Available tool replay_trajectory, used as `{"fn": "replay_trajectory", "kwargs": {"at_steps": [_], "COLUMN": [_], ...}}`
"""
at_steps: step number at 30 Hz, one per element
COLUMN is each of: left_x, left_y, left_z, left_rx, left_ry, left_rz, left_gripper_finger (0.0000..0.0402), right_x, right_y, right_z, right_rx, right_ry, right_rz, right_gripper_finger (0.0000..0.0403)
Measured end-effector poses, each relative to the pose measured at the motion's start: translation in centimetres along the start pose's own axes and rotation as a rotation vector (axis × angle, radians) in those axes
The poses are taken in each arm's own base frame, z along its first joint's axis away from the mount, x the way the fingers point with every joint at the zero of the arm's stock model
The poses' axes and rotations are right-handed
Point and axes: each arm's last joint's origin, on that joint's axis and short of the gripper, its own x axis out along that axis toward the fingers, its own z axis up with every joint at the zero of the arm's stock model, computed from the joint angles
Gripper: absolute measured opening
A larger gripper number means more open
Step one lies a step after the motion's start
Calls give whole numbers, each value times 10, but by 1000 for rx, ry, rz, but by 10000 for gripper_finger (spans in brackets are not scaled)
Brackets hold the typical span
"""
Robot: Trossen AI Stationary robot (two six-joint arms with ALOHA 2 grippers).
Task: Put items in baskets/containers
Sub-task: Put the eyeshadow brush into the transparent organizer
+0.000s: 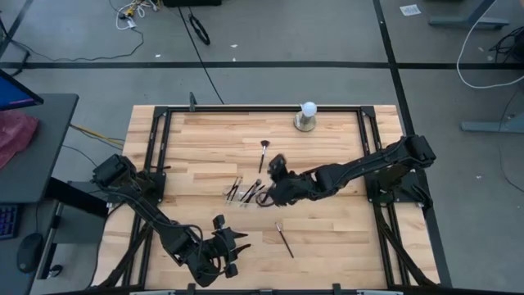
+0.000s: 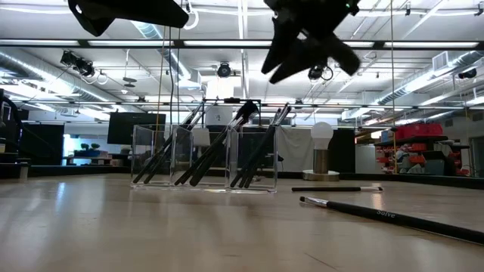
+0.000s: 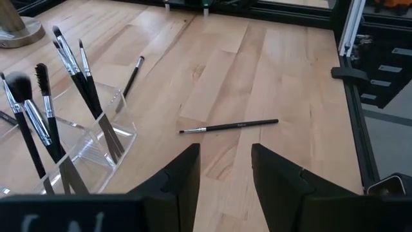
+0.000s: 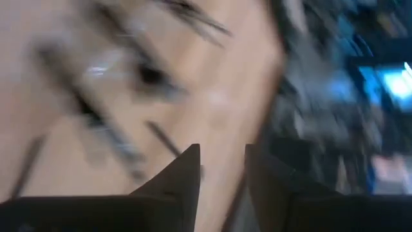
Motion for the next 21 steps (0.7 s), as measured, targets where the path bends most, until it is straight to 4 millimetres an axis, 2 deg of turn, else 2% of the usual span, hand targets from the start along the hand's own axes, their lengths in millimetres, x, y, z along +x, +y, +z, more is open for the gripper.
{"fn": "replay_trajectory", "kwargs": {"at_steps": [2,5,8,14,17,21], "left_x": [0,0,0,0,0,0], "left_y": [0,0,0,0,0,0], "left_z": [0,0,0,0,0,1], "left_rx": [0,-1,-2,-8,-11,-14], "left_ry": [0,0,0,-1,-4,-14], "left_rz": [0,0,0,-1,2,10], "left_gripper_finger": [140,140,140,140,140,140], "right_x": [-3,-15,-35,-78,-92,-100], "right_y": [-4,-8,-11,-8,6,52], "right_z": [-1,-5,-10,-28,-31,-29], "right_rx": [131,239,362,672,801,843], "right_ry": [67,132,108,40,5,-55], "right_rz": [-113,-224,-225,-80,-25,48], "right_gripper_finger": [125,119,109,85,70,46]}}
